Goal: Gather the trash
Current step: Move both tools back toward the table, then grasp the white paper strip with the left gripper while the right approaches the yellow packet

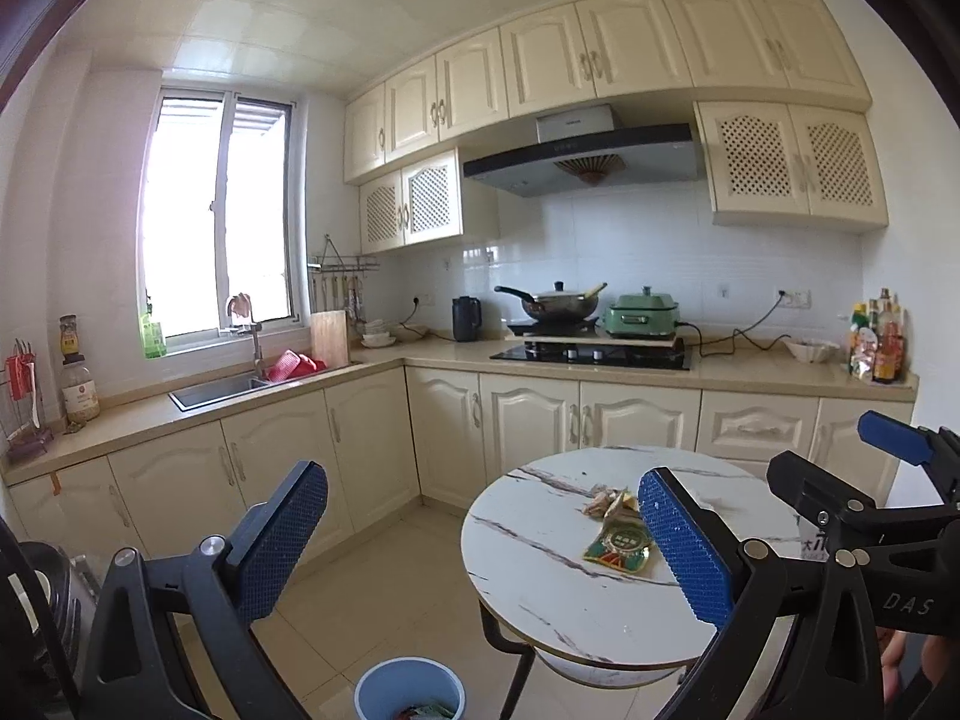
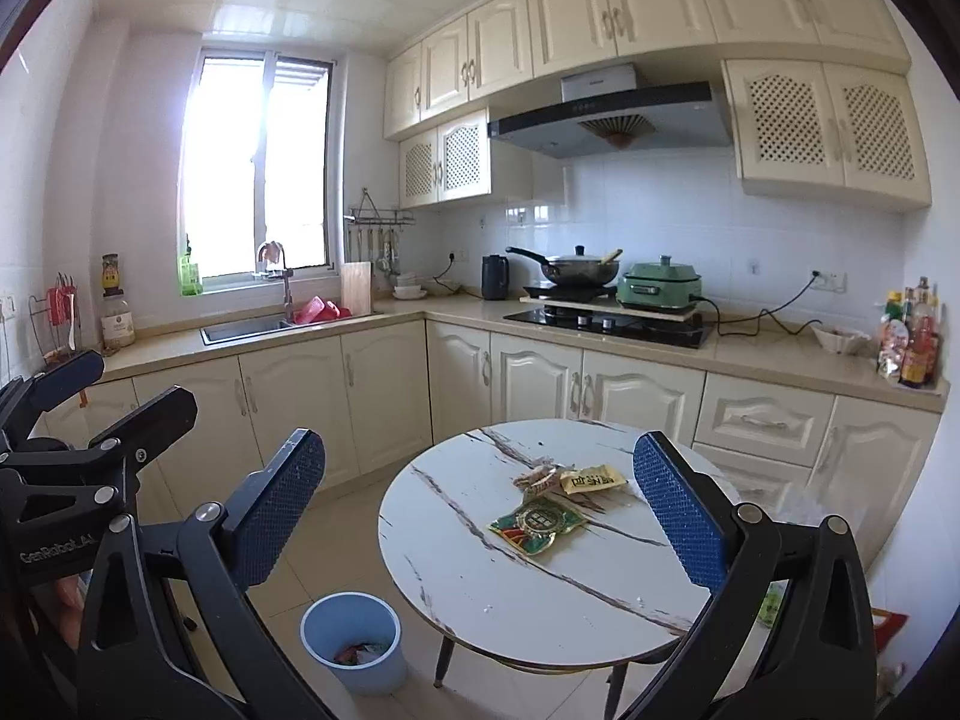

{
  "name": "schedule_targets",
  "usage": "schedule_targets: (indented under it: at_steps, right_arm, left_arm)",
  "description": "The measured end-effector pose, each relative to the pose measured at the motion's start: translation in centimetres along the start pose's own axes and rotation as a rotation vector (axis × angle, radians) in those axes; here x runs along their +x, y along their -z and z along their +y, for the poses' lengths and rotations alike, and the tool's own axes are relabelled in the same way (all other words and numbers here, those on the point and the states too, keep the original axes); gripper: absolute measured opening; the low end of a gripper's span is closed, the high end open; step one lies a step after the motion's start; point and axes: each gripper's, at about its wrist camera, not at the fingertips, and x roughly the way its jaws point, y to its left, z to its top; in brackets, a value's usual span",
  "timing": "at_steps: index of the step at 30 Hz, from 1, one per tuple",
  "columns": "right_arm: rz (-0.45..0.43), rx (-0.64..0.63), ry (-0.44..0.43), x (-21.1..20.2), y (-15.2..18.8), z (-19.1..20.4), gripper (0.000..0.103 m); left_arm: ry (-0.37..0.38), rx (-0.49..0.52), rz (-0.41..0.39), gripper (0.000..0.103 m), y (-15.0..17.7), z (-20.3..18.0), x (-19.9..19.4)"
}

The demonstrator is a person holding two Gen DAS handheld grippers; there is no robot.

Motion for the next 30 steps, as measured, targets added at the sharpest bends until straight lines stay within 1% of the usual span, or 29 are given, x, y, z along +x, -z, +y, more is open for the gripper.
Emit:
schedule_targets:
  at_steps: [4, 11, 16, 19, 23, 27, 30]
  right_arm:
    - [0.066, 0.027, 0.021, 2.8, 1.6, -2.0, 0.103]
    - [0.216, 0.084, 0.063, 8.8, 5.5, -6.7, 0.103]
    - [0.321, 0.129, 0.097, 12.8, 8.3, -10.6, 0.103]
    - [0.374, 0.149, 0.114, 15.2, 9.6, -13.2, 0.103]
    - [0.435, 0.172, 0.124, 18.7, 10.6, -16.4, 0.103]
    - [0.474, 0.182, 0.147, 22.3, 10.7, -19.3, 0.103]
    - [0.493, 0.169, 0.165, 25.0, 10.5, -21.0, 0.103]
  left_arm:
    - [0.021, 0.017, 0.086, 0.102, 0.4, -1.1, 4.5]
    - [0.093, 0.032, 0.268, 0.102, 0.6, -2.7, 14.4]
    - [0.176, 0.042, 0.401, 0.102, 1.0, -4.1, 22.4]
    - [0.213, 0.045, 0.457, 0.102, 1.0, -4.9, 26.9]
    - [0.264, 0.051, 0.507, 0.102, 1.0, -6.0, 32.6]
    - [0.277, 0.092, 0.542, 0.102, 0.5, -7.3, 38.6]
    - [0.293, 0.105, 0.58, 0.1, 1.0, -8.1, 43.8]
